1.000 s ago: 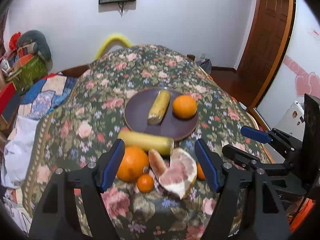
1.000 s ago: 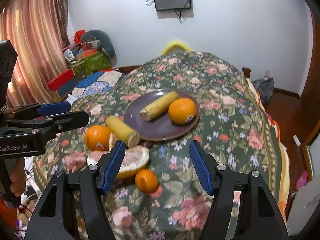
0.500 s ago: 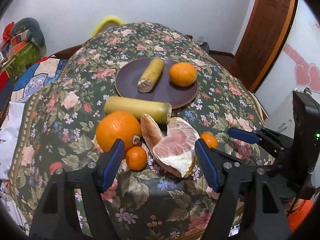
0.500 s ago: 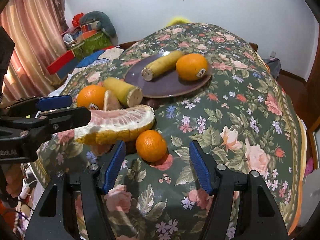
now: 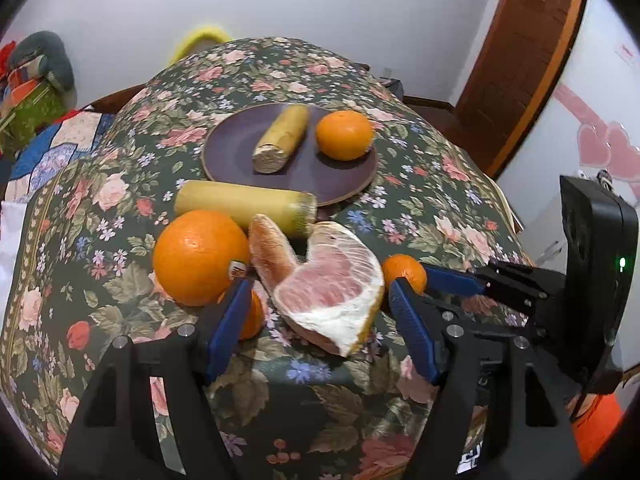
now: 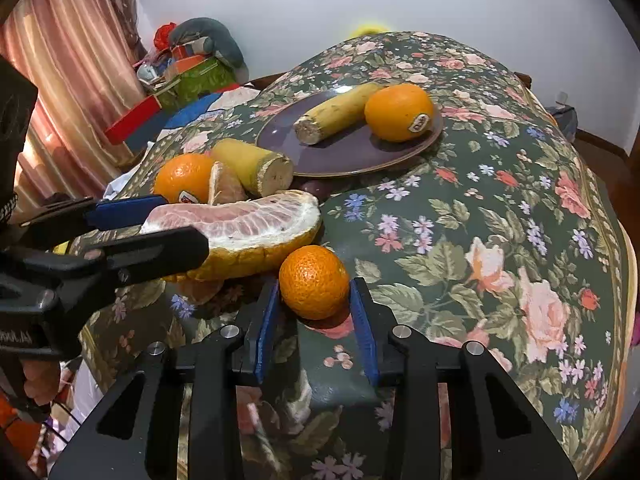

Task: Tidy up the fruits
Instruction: 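Move the right tool to the small mandarin and grasp it, then grasp a peeled pomelo segment with the left tool while the right tool holds the mandarin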

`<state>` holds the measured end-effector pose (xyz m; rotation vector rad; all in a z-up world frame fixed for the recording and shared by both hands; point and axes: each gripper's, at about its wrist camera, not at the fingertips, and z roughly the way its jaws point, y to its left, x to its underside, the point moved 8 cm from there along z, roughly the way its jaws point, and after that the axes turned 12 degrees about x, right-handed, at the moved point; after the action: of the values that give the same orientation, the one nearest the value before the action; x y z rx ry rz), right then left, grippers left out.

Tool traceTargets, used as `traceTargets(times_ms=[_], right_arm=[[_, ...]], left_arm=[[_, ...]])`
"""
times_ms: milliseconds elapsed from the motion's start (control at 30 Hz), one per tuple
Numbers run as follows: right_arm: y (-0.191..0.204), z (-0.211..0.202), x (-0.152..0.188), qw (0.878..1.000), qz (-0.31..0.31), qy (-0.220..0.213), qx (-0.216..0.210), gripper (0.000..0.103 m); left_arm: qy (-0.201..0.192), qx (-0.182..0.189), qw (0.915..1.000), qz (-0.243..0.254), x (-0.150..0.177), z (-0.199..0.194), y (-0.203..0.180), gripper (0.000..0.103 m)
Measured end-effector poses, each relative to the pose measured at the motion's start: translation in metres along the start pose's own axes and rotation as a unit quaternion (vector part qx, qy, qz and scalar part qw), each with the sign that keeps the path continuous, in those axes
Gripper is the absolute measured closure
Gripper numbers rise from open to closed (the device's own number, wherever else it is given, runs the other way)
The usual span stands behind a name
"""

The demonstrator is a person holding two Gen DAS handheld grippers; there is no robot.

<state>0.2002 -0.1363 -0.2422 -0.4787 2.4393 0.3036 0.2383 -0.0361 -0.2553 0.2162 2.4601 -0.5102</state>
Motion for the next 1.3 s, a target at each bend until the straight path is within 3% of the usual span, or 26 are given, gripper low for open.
traceTargets(times_ms=[100,167,300,600,933,1067,1300], right_arm=[[-0.008,-0.005,0.001,1.000,0.006,-0.004,0.006,0.071],[-0.013,-0.007,0.002,1.000,0.008,-0.005,0.011,0.071],[-0.024,-0.011,0.004,1.000,0.019,-0.005,0.018,0.071],[-0.039,-0.026,0.002,0.999,0.035,-0.016,0.029,0.071],[-0.043,-0.026,-0.002,0.999,0.039,-0.019,0.023,0.071],[-0.046,-0.024,-0.003,0.999,0.041,-0.020,0.021,0.071],[-0.054,-0.022,-0.005,0.998,0.044,-0.023,0.023,0.071]], left_arm=[[0.002,-0.011,0.9999,0.011,0.001,0.003,-0.004,0.032],[0.005,-0.017,0.9998,0.010,0.002,0.007,-0.003,0.038],[0.018,0.015,0.9997,0.003,0.006,0.013,-0.009,0.059],[0.008,0.016,0.9998,0.012,0.007,0.007,-0.022,0.072],[0.003,-0.021,0.9997,0.014,-0.013,0.024,-0.029,0.072],[0.006,0.003,0.9999,0.007,-0.018,0.036,-0.035,0.071],[0.004,0.008,0.9999,-0.015,-0.024,0.051,-0.034,0.061]])
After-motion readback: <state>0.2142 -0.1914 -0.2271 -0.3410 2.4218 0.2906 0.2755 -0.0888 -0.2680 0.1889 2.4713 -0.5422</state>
